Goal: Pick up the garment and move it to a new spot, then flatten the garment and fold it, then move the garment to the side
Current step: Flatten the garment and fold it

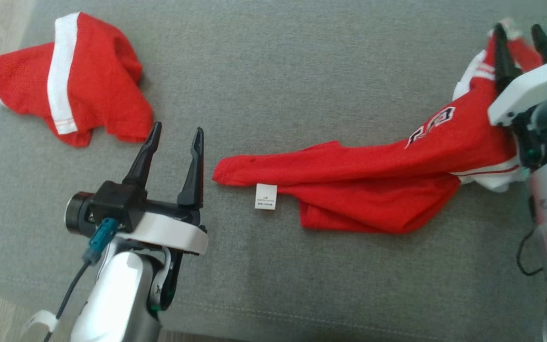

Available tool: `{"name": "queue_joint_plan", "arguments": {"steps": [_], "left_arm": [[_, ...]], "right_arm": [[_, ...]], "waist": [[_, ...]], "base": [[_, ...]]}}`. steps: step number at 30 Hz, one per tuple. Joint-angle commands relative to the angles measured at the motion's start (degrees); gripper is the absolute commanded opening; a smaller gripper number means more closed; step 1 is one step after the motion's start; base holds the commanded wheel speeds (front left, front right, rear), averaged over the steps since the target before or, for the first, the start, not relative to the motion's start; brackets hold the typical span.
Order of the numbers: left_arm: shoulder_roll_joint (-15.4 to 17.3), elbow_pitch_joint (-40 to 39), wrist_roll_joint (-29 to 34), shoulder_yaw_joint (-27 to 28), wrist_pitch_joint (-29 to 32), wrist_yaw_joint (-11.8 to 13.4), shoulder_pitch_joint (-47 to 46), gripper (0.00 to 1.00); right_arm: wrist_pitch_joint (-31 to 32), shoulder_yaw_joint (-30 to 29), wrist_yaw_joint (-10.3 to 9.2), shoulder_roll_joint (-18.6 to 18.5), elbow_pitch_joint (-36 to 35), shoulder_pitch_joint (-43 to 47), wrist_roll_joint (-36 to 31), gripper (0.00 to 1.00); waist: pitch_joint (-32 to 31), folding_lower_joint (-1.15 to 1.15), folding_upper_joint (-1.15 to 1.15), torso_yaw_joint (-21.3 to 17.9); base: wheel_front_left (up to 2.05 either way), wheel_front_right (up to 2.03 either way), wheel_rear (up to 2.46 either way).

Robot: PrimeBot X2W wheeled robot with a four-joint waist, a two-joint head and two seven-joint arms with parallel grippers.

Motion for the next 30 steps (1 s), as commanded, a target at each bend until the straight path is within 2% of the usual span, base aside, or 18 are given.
{"name": "queue_joint_plan", "arguments": {"steps": [1, 7, 13, 19, 25, 30], "left_arm": [[0.5, -1.6, 0.5, 2.1, -0.7, -0.3, -1.5, 1.0], [0.8, -1.3, 1.1, 3.4, -0.7, -0.5, -0.2, 1.0], [1.7, -1.3, 1.6, 4.7, -0.7, -0.4, 1.4, 1.0], [2.4, -1.2, 1.7, 5.3, -0.7, -0.4, 3.1, 1.0], [3.0, -0.9, 1.6, 5.7, -0.7, -0.2, 5.0, 1.0], [3.3, -0.7, 1.3, 5.7, -0.7, 0.0, 6.6, 1.0]], "right_arm": [[-1.4, 1.4, -0.04, 0.2, -1.7, -0.9, -0.1, 1.0], [-8.5, 5.6, -0.04, -0.1, -4.5, 2.8, 0.6, 1.0], [-11.4, 6.2, -0.04, -0.5, -13.6, 9.7, 0.7, 1.0], [-9.2, 3.8, -0.04, 0.1, -25.1, 20.2, -0.7, 1.0], [-5.1, 0.6, -0.04, 3.7, -36.2, 31.8, -2.9, 1.0], [-1.9, -0.4, -0.04, 6.7, -42.7, 39.2, -4.7, 1.0]], "waist": [[-0.5, 0.0, 0.0, -0.5], [-2.6, 0.0, 0.0, -3.6], [-4.6, 0.0, 0.0, -6.5], [-6.7, 0.0, 0.0, -8.4], [-8.6, 0.0, 0.0, -9.9], [-9.5, 0.0, 0.0, -10.7]], "base": [[0.0, 0.0, 0.0], [0.0, 0.0, 0.0], [0.0, 0.0, 0.0], [0.0, 0.0, 0.0], [0.0, 0.0, 0.0], [0.0, 0.0, 0.0]]}}
